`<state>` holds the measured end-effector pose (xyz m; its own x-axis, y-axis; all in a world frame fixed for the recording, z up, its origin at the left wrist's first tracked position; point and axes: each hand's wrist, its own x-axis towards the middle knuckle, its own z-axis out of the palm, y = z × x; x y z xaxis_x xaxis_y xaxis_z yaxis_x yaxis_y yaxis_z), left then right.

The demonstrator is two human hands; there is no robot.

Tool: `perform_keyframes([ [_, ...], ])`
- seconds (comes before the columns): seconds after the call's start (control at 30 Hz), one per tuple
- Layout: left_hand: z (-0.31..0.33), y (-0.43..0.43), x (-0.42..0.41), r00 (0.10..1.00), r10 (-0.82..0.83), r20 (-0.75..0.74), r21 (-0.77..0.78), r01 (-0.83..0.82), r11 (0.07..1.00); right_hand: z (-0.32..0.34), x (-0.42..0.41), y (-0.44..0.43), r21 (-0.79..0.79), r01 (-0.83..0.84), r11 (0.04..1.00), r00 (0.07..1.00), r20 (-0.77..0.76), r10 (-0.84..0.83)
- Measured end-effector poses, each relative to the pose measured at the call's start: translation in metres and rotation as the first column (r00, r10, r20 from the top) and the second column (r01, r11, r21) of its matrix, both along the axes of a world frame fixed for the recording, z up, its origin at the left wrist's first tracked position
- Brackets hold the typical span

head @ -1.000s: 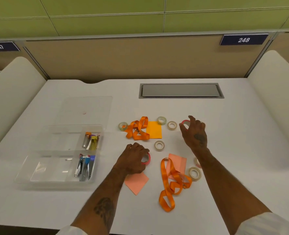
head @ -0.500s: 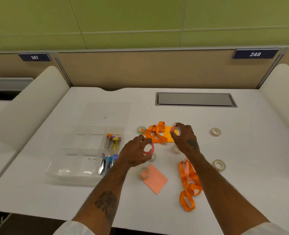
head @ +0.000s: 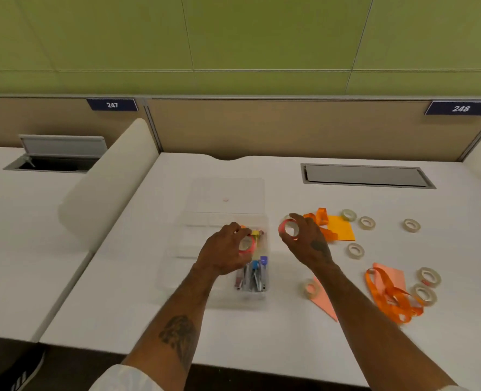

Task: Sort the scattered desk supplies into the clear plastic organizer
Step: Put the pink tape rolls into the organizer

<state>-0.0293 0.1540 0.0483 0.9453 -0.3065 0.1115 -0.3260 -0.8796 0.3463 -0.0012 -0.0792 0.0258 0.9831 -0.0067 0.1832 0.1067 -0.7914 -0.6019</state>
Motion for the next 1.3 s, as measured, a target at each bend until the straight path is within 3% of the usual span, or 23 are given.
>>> perform_keyframes([
  [0.27, -0.02, 0.077, -0.009, 0.995, -0.056, -0.085, 0.051, 0.06, 0.997, 0.007, -0.023, 0.082, 0.011, -0.009, 1.0, 0.99, -0.14, 0.01],
  [0.57, -0.05, 0.103, -0.014, 0.974, -0.059, -0.22, 0.05, 0.071, 0.996, 0.014, -0.038, 0.124, -0.014, -0.027, 1.0, 0.996, -0.086, 0.026],
  [0.83, -0.059, 0.108, -0.013, 0.958, -0.026, -0.286, 0.085, 0.052, 0.995, 0.006, -0.038, 0.139, -0.13, -0.116, 0.985, 0.985, -0.143, 0.097],
  [1.3, -0.059, 0.14, -0.01, 0.98, 0.054, -0.189, 0.113, -0.033, 0.993, -0.011, -0.025, 0.168, -0.237, -0.229, 0.944, 0.956, -0.237, 0.173],
])
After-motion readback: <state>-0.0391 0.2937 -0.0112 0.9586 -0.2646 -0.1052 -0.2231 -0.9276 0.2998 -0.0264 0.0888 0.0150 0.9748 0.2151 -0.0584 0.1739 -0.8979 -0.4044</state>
